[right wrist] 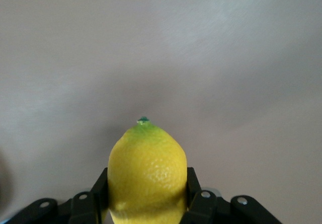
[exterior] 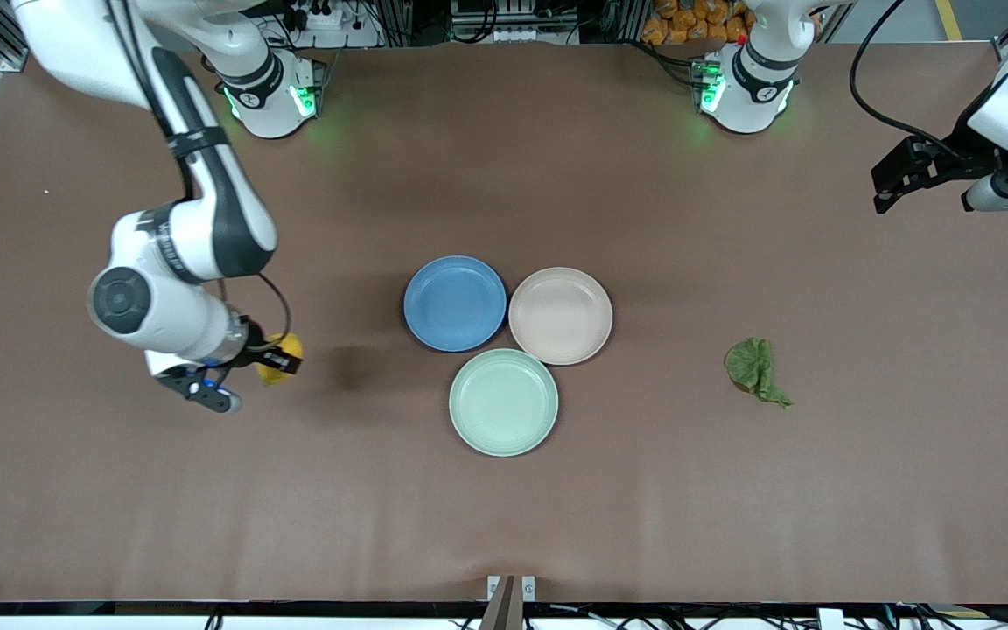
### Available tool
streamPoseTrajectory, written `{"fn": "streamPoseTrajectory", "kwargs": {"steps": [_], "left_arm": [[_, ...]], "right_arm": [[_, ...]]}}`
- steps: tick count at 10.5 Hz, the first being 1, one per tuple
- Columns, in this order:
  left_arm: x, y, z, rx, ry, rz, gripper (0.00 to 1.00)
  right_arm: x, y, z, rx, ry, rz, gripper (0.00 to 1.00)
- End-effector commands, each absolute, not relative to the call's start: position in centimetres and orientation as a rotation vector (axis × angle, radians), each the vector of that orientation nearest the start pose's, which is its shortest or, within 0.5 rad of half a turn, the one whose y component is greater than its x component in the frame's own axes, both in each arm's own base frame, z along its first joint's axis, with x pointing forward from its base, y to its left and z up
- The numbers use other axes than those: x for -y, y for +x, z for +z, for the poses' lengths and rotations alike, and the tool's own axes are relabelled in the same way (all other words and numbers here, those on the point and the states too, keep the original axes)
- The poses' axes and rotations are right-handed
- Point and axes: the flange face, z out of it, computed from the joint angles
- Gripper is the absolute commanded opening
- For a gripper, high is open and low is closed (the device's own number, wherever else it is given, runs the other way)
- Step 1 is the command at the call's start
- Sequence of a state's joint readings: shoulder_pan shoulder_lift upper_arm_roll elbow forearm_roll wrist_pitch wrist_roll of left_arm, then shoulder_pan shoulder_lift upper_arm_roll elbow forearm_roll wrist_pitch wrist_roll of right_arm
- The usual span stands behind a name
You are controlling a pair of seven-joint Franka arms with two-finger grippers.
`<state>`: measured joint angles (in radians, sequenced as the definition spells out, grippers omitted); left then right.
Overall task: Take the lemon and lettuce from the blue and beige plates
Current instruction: 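Carry the lemon away from the blue plate with the right gripper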
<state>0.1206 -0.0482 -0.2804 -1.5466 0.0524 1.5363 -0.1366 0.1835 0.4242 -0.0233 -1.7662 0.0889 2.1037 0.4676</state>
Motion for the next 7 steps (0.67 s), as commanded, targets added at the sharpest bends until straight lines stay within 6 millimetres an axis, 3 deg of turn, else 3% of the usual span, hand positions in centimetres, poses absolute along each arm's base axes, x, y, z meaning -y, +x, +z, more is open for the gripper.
{"fn": "streamPoseTrajectory", "kwargs": {"steps": [1,2,5,7], "left_arm": [[8.0,52.9,65.9,-0.066,-3.105,-0.056,1.0],[6.9,53.1,65.8,-0.038,-3.109,-0.056,1.0],[7.2,53.2,65.8,-0.043,-3.109,-0.068,1.0],[7.6,53.4,65.4,-0.053,-3.11,-0.056,1.0]], "right_arm": [[-5.6,63.8,31.1,-0.29,-3.119,0.181,0.0],[-4.3,64.0,29.7,-0.2,-3.144,0.199,0.0],[-2.6,64.7,26.8,0.067,-3.211,0.189,0.0],[0.1,65.4,24.4,0.161,-3.199,0.135,0.0]]}}
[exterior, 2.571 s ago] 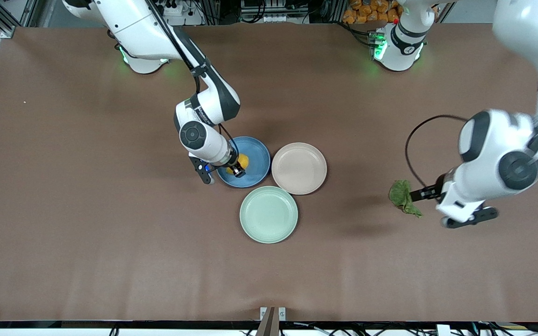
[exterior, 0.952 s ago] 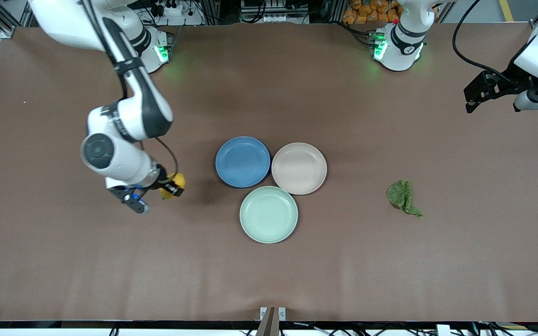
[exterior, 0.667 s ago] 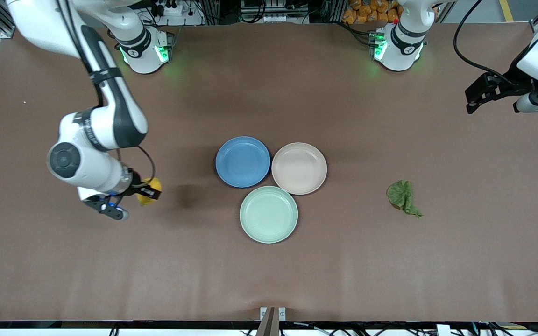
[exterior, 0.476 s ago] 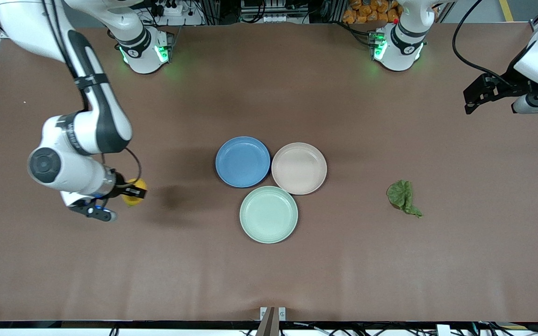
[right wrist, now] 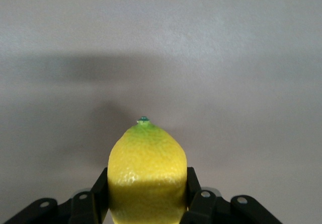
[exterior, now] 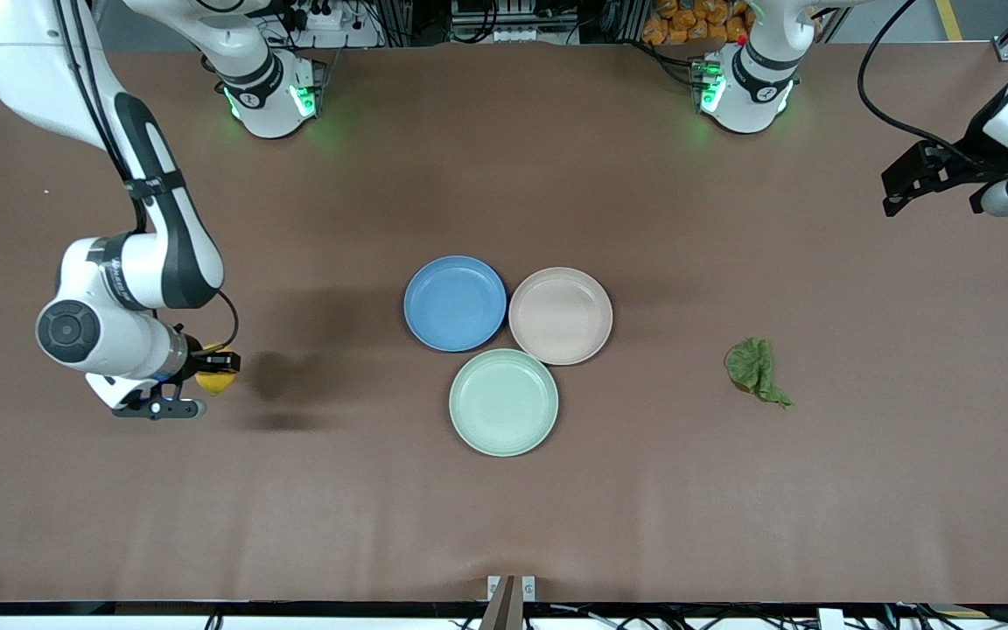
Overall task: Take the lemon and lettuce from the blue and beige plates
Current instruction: 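Carry the lemon away from the blue plate with the right gripper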
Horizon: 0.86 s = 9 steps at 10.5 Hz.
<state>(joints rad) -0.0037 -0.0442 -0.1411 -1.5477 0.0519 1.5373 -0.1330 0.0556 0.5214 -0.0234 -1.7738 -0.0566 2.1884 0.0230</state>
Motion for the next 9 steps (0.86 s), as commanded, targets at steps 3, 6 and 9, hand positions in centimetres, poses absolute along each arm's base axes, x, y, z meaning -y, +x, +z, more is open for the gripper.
{"fn": "streamPoseTrajectory", "kwargs": {"steps": [3,6,9], "left_arm": [[7.5,53.7,65.3,-0.051,-3.11,-0.073,1.0],[7.4,53.8,65.4,-0.046,-3.111,-0.087,1.0],[8.0,53.7,65.3,-0.034,-3.112,-0.088,1.0]], "right_arm": [[3.5,66.1,21.4,0.167,-3.195,0.034,0.0],[4.1,65.8,20.4,0.038,-3.186,0.045,0.99],[3.7,65.3,23.4,0.038,-3.186,0.072,1.0]]}}
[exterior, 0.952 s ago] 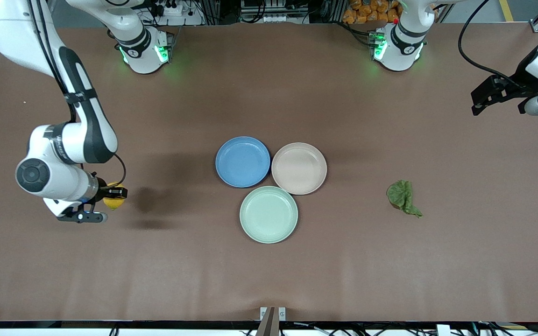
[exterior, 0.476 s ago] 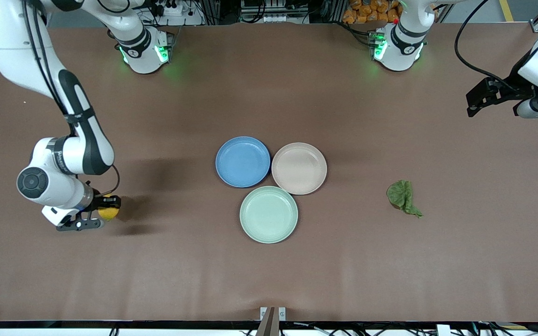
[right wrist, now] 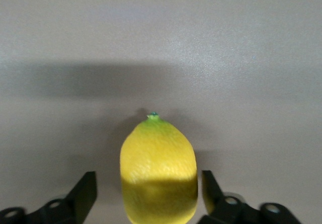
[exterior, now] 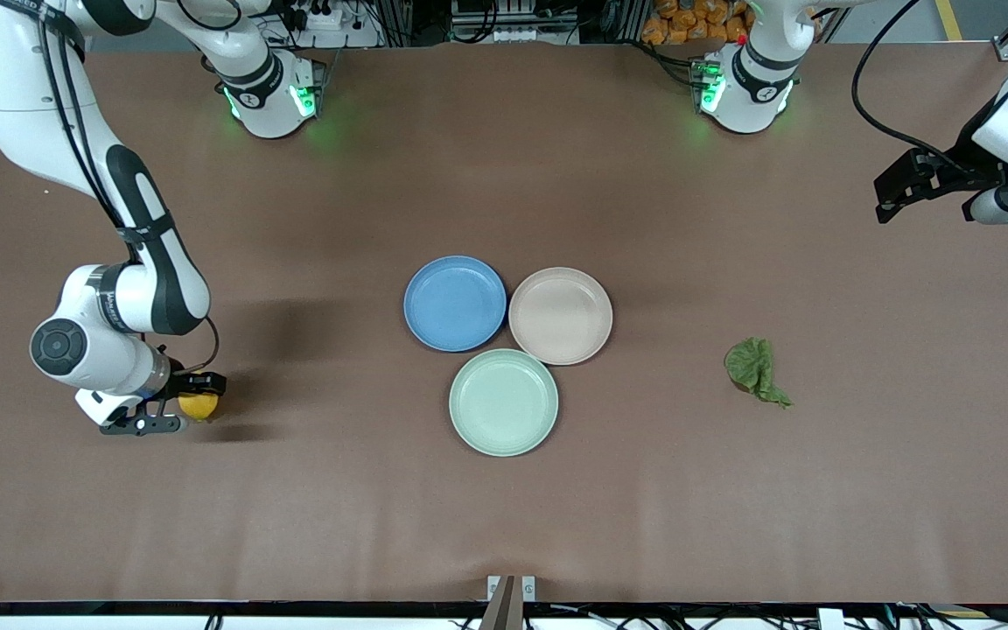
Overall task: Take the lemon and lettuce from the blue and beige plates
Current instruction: 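Carry the lemon away from the blue plate with the right gripper, then open the right gripper to set the lemon on the table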
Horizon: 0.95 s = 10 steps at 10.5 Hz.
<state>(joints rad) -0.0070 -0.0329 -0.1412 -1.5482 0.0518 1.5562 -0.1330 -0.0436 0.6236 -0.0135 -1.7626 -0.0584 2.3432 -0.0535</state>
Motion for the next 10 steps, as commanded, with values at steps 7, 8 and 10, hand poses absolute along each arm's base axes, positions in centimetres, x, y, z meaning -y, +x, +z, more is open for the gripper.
{"fn": "streamPoseTrajectory", "kwargs": {"steps": [7,8,10], "left_arm": [[9.6,53.3,65.1,-0.084,-3.109,-0.069,1.0],[11.0,53.0,65.0,-0.119,-3.1,-0.062,1.0],[11.7,52.5,64.7,-0.141,-3.088,-0.02,1.0]], "right_arm": [[3.0,57.6,31.9,0.065,-3.19,-0.028,1.0],[3.2,56.0,32.4,0.059,-3.19,-0.055,1.0],[3.0,53.8,32.8,0.062,-3.188,-0.099,1.0]]}}
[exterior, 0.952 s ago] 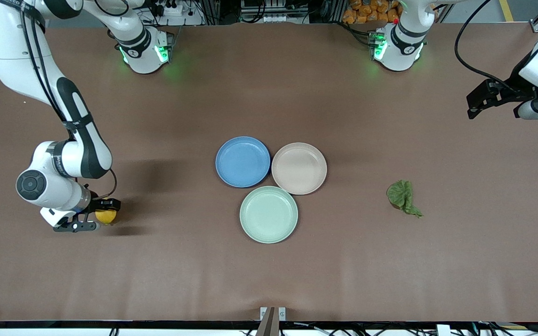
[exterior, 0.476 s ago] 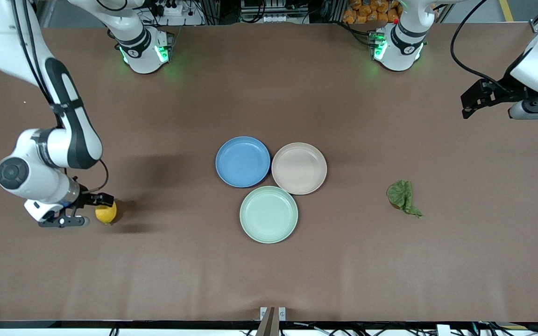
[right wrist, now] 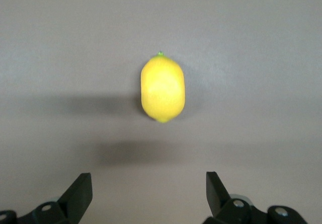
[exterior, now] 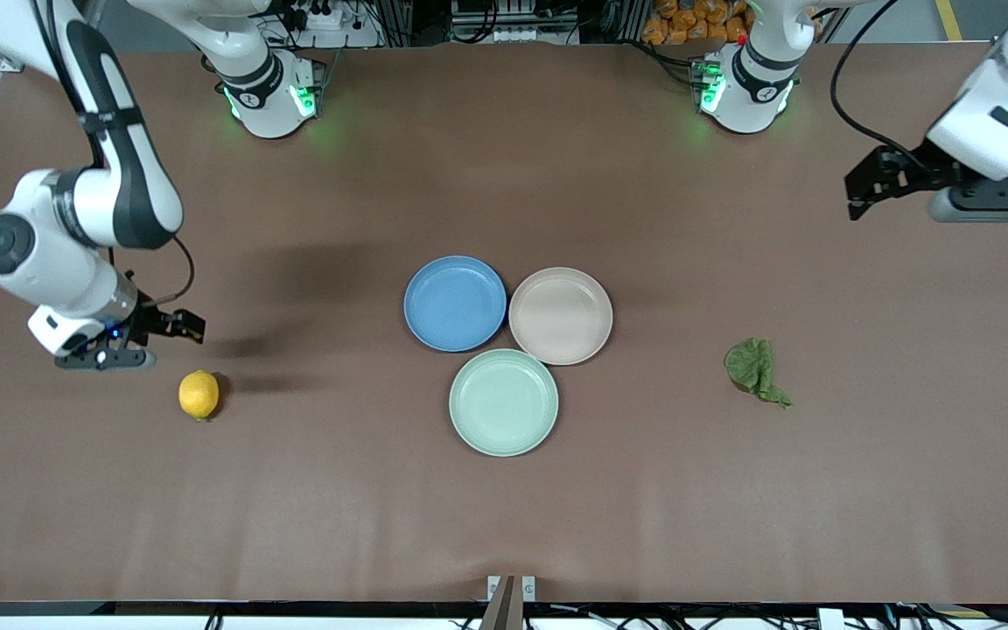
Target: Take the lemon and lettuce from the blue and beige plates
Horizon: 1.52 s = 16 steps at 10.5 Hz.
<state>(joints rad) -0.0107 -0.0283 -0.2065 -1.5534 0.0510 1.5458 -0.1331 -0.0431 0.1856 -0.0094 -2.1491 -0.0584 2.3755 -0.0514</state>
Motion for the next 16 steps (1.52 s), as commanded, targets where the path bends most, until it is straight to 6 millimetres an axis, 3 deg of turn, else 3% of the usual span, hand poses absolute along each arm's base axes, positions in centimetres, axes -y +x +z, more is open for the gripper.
{"fn": "streamPoseTrajectory", "kwargs": {"steps": [1,5,7,12,13,14,16], "left_arm": [[11.9,52.1,64.7,-0.149,-3.084,0.006,1.0],[12.0,52.0,64.3,-0.153,-3.08,0.06,1.0],[12.0,52.2,64.0,-0.156,-3.08,0.069,1.0],[12.1,52.5,63.8,-0.155,-3.09,0.074,1.0],[11.8,52.5,64.0,-0.152,-3.085,0.064,1.0],[11.4,52.5,66.0,-0.143,-3.09,0.001,1.0],[11.9,52.5,66.1,-0.152,-3.09,-0.003,1.0]], "right_arm": [[3.0,53.6,34.0,0.055,-3.189,-0.111,1.0],[3.1,52.9,39.9,0.045,-3.201,-0.153,1.0],[4.3,54.8,45.7,-0.039,-3.21,-0.092,1.0],[4.8,55.2,59.3,-0.088,-3.205,-0.067,1.0],[4.6,55.1,61.0,-0.085,-3.2,-0.082,1.0],[4.3,55.0,62.4,-0.081,-3.199,-0.099,1.0],[3.5,54.8,64.8,-0.077,-3.131,-0.135,1.0]]}}
